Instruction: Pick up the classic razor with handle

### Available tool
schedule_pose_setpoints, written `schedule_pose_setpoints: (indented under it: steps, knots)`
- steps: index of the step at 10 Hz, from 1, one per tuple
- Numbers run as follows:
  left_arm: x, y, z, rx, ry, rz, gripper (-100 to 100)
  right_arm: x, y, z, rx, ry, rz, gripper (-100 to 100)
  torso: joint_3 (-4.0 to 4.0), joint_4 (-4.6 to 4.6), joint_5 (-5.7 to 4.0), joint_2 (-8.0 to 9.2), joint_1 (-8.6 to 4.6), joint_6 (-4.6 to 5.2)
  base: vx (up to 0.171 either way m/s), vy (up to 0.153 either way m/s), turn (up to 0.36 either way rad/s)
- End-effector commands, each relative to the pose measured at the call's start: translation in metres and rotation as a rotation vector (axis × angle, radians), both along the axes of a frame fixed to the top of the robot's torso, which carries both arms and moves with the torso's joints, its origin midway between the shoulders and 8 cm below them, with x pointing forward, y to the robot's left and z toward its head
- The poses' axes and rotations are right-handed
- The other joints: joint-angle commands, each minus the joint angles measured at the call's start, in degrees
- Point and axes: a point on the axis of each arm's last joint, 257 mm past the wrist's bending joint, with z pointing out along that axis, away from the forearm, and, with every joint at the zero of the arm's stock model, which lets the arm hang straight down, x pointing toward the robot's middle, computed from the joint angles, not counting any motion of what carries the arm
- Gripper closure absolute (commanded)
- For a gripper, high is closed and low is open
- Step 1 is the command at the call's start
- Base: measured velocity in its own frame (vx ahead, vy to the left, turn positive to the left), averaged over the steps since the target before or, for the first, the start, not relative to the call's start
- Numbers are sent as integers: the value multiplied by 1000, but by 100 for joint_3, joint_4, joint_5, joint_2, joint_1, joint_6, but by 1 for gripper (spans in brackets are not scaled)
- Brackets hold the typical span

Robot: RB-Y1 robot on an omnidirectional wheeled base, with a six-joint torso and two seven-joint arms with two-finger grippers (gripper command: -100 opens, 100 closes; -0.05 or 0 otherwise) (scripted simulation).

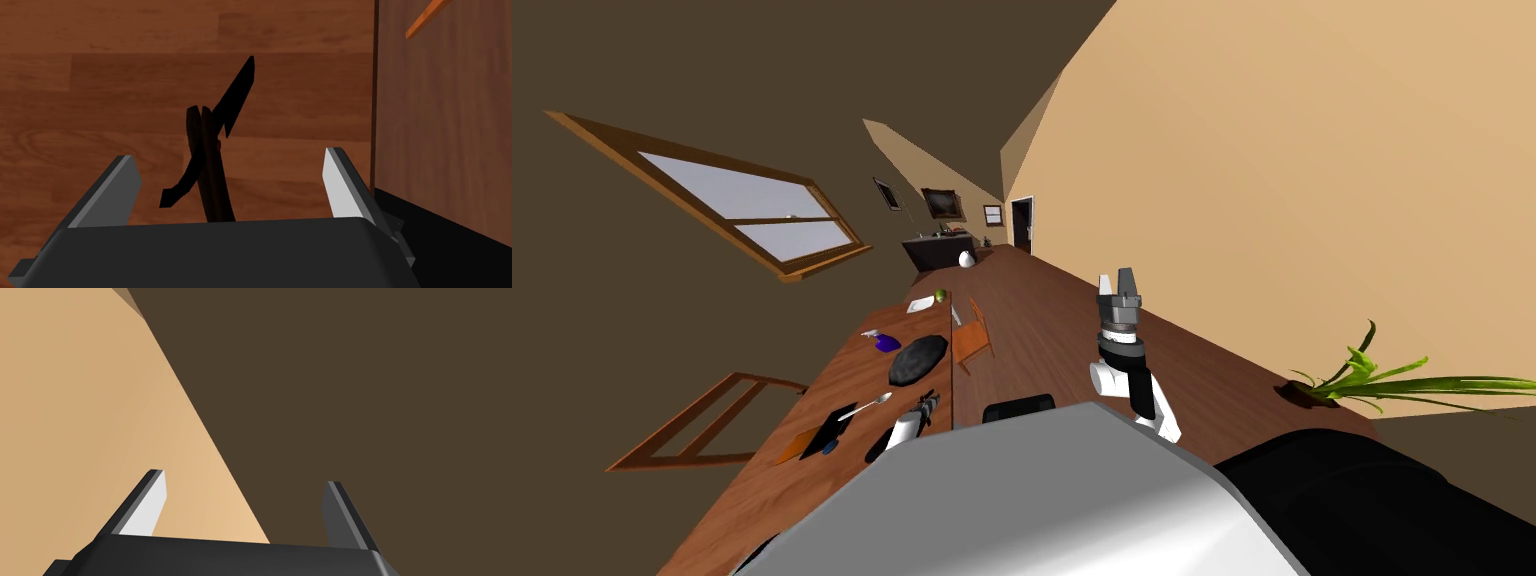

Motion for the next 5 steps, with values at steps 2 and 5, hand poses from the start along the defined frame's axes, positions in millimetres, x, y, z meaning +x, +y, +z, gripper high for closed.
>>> schedule_pose_setpoints:
  steps: [2, 5]
  knots:
    - [0, -9, -4, 3, -1, 44, -100, 0, 0, 0, 0, 0, 0, 0, -2, -1, 0, -4, -7, -3, -49, 89, -133]
    - [0, -12, -6, 2, -1, 60, -100, 0, 0, 0, 0, 0, 0, 0, -4, -2, -2, -8, -15, -2, -40, 57, -80]
